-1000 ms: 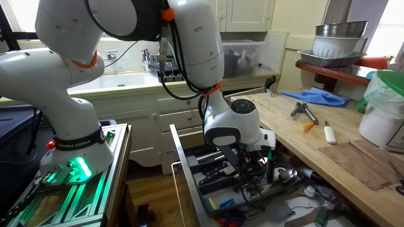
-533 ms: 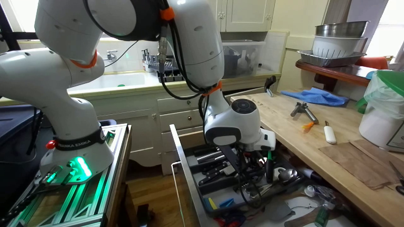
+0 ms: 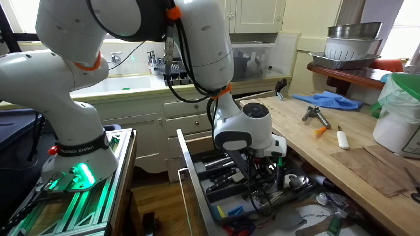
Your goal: Remove the silver spoon from the drawer and put it on the counter
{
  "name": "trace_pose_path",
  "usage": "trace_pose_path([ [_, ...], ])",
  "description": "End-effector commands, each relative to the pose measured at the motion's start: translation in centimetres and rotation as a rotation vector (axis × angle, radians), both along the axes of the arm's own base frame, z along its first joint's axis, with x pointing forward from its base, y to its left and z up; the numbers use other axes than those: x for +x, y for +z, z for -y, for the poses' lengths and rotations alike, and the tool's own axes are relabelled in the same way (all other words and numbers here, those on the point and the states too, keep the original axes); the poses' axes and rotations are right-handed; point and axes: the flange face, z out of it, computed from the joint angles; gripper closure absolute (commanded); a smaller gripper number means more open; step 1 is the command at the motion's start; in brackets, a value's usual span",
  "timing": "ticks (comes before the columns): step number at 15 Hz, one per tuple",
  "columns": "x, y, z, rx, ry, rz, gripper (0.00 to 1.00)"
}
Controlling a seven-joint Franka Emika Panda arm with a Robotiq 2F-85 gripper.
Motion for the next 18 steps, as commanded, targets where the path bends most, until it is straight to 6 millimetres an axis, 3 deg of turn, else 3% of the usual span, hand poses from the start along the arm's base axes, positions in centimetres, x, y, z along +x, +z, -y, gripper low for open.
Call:
trace_pose_path([
  [1,-0.31,-0.78,-0.81,0.032,0.019,-0.061,0.88],
  [11,-0.58,-0.79,-1.05,0.050,0.060,-0.155,0.77],
  [13,-0.59,-0.90,-1.02,0.053,0.066,-0.170,0.81],
  [17,-0.61,-1.29,-0.70,0.047,0.068,-0.181,1.00],
  [18,-0.61,-1.33,-0.56,0.048,0.060,-0.181,1.00],
])
